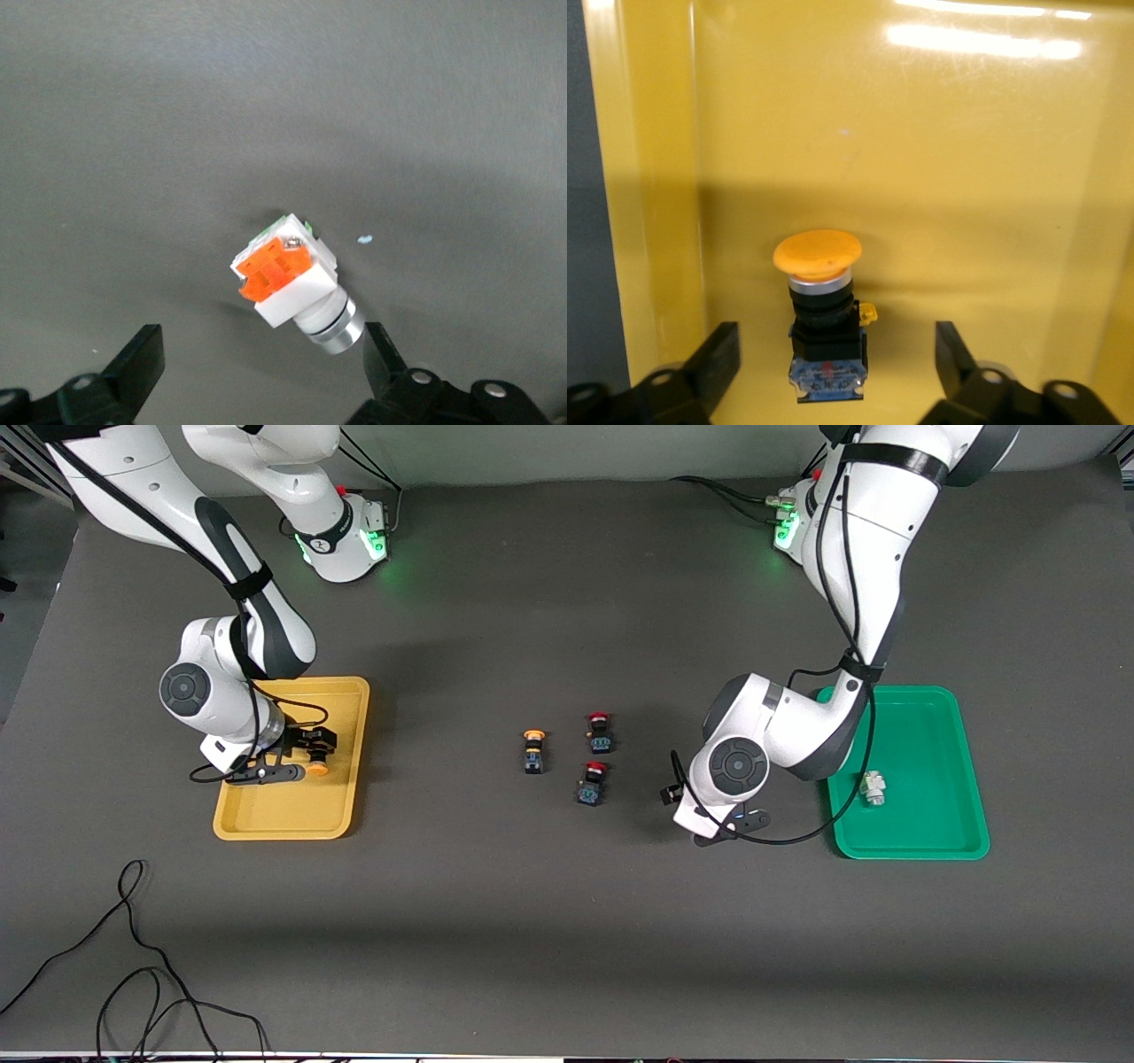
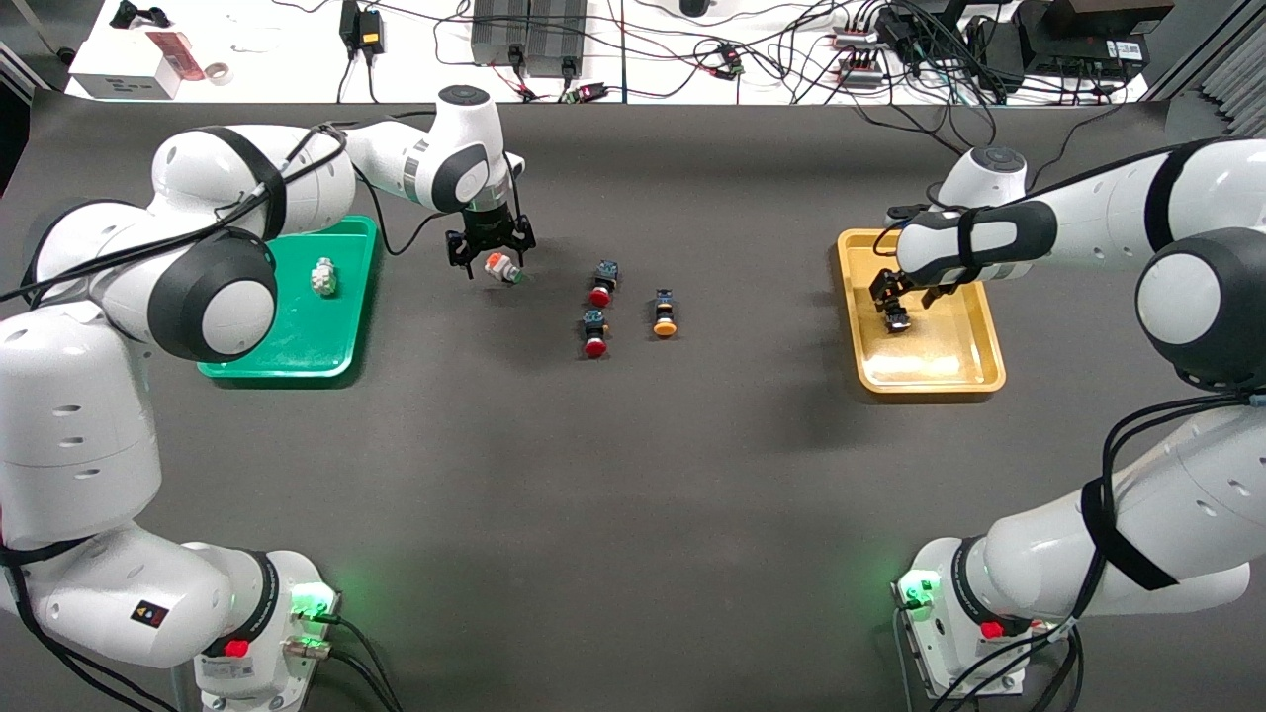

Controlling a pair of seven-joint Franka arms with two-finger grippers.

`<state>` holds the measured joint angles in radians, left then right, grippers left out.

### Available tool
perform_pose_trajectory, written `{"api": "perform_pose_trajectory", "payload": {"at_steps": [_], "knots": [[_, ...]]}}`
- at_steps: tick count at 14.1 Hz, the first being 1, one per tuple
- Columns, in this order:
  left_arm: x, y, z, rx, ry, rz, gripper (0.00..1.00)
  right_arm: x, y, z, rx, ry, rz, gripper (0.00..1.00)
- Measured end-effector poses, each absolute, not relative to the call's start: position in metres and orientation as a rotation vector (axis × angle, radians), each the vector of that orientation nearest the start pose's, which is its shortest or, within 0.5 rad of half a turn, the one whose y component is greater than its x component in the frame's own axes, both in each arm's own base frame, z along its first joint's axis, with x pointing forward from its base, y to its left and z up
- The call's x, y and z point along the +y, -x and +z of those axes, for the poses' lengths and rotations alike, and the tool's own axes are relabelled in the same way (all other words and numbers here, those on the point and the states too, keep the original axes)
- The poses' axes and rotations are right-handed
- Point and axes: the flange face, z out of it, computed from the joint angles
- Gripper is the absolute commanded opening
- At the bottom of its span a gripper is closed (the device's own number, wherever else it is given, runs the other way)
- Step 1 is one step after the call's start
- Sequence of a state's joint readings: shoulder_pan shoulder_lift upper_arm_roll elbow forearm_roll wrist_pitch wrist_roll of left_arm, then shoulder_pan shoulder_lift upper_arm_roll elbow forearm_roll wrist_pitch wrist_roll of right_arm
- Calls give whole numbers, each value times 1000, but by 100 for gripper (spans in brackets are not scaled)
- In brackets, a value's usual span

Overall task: Place green and yellow buttons in trays
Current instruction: 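Grasp the second green button with the left gripper while the right gripper rises, then place the green button in the green tray while the right gripper grasps yellow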

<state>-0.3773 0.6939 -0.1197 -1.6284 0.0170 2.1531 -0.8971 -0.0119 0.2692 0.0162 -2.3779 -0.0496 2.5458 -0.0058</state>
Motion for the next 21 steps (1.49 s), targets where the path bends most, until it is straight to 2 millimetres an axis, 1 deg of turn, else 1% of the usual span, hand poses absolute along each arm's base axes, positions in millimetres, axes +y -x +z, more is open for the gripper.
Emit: {"api": "perform_pose_trajectory", "payload": {"at_steps": [1, 2, 3, 4, 5, 6, 8, 9, 10, 11, 12, 13, 14, 15, 17, 18, 19, 20, 21], "knots": [[-313, -598, 205, -746, 2996, 232, 100, 2, -496, 207, -80, 3159, 168, 100], [-313, -601, 207, -886, 2972, 200, 100, 2, -498, 217, -79, 3160, 182, 100], [-313, -604, 208, -1027, 2944, 166, 100, 3, -500, 230, -79, 3161, 201, 100], [-313, -607, 209, -1147, 2915, 140, 100, 4, -503, 247, -71, 3161, 216, 100], [-313, -607, 208, -1235, 2885, 129, 100, 6, -505, 266, -49, 3161, 218, 100], [-312, -607, 206, -1296, 2857, 128, 100, 13, -508, 284, -10, 3162, 209, 100], [-309, -605, 199, -1373, 2808, 133, 100, 36, -516, 316, 94, 3161, 171, 100], [-308, -604, 194, -1388, 2792, 138, 100, 52, -521, 328, 155, 3149, 151, 100], [-307, -603, 190, -1395, 2783, 143, 91, 70, -525, 336, 217, 3130, 128, 100], [-306, -602, 187, -1397, 2777, 147, 75, 89, -529, 342, 269, 3112, 110, 100], [-306, -602, 185, -1400, 2773, 150, 48, 109, -532, 347, 306, 3099, 96, 100], [-306, -601, 184, -1401, 2771, 150, 31, 129, -536, 350, 345, 3084, 85, 100], [-305, -602, 184, -1402, 2771, 150, 18, 152, -540, 351, 384, 3069, 81, 100], [-305, -602, 184, -1402, 2770, 147, 11, 179, -543, 351, 412, 3056, 80, 100], [-304, -604, 187, -1377, 2779, 124, 11, 233, -550, 347, 466, 3027, 86, 100], [-304, -606, 191, -1344, 2794, 97, 10, 255, -553, 343, 491, 3016, 93, 100], [-303, -610, 201, -1297, 2821, 75, 7, 273, -556, 338, 514, 3006, 101, 100], [-297, -616, 219, -1235, 2851, 70, 6, 290, -559, 332, 527, 2999, 108, 100], [-286, -623, 244, -1153, 2874, 82, 6, 305, -561, 325, 514, 3001, 115, 100]]}}
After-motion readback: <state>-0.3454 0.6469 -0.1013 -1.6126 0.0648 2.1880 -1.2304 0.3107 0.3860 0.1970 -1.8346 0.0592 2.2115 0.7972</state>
